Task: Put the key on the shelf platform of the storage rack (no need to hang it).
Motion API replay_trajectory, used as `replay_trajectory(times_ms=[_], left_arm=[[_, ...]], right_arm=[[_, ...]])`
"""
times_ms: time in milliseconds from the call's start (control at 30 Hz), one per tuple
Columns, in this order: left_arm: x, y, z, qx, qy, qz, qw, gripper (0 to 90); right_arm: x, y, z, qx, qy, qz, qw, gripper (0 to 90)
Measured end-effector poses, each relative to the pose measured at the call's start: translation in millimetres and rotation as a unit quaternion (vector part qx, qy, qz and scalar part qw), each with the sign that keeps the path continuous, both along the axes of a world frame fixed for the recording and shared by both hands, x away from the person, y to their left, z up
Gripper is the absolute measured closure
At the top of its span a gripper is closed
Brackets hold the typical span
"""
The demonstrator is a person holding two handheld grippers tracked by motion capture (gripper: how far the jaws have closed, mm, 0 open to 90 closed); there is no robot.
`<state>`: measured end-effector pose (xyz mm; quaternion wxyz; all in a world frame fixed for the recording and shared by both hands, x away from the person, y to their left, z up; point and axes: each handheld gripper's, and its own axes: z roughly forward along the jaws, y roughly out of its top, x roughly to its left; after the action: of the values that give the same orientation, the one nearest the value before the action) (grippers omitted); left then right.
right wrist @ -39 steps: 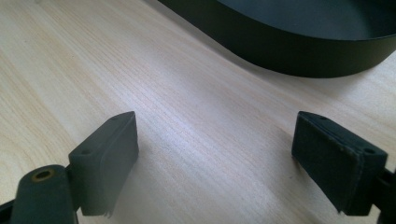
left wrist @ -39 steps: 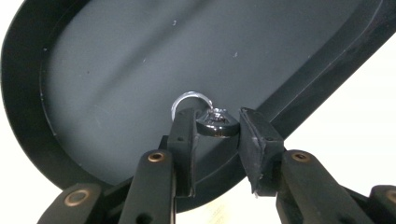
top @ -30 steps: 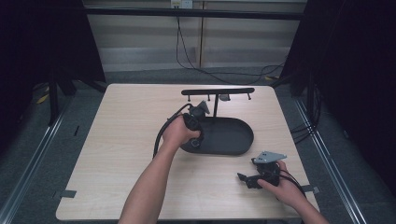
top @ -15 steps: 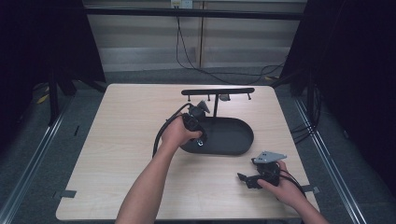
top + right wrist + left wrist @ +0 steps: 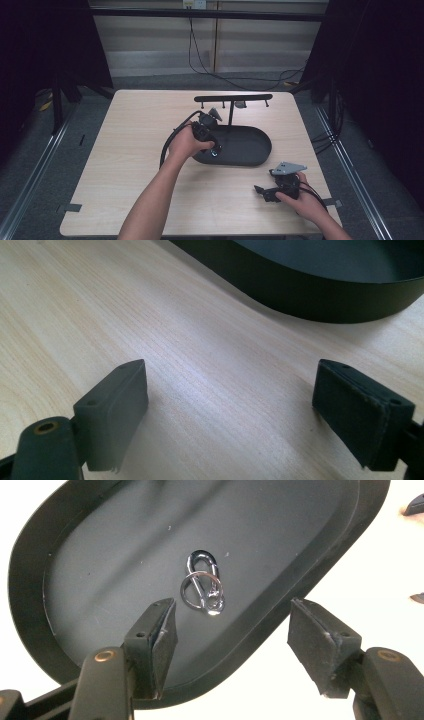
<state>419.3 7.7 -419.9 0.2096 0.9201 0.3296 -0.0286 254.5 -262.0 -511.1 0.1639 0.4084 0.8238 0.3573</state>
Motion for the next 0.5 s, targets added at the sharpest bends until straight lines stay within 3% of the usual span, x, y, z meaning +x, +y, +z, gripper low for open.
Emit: replay_trajectory(times_ms=[500], left_arm=[[-6.6, 5.3, 3.8, -0.007, -0.009, -0.008, 0.9999, 34.8]], right_arm=[[0.0, 0.0, 0.0, 0.000, 0.000, 0.000, 1.0000, 14.2]])
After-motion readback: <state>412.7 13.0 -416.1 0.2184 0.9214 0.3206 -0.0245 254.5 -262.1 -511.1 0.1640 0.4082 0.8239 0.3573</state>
